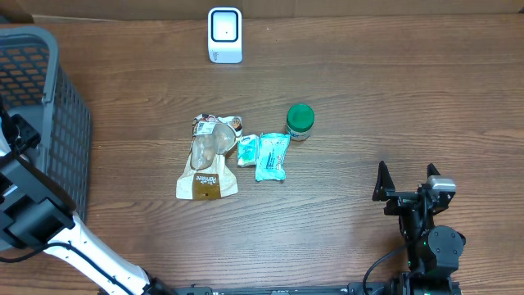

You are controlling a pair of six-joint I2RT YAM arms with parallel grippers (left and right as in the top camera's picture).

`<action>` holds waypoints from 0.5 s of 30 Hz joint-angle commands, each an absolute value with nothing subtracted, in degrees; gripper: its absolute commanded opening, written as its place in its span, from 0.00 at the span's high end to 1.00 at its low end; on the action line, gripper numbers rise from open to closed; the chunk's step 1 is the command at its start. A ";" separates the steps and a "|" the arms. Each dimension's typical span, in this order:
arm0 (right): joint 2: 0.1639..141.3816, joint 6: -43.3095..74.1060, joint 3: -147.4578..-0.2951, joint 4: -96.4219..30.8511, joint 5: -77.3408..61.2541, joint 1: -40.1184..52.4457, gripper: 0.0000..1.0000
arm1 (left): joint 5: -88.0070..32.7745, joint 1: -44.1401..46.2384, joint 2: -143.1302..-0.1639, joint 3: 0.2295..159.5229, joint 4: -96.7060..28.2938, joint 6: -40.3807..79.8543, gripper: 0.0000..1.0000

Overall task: Scan the item barcode
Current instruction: 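Lower the left gripper and grasp the orange box in the basket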

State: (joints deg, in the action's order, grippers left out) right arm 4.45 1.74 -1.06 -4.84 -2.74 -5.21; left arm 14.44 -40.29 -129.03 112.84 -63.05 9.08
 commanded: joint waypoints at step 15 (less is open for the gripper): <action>4.14 1.69 -0.49 -4.67 -2.59 -5.43 0.00 | 15.46 -41.28 -130.02 112.53 -65.54 11.20 0.39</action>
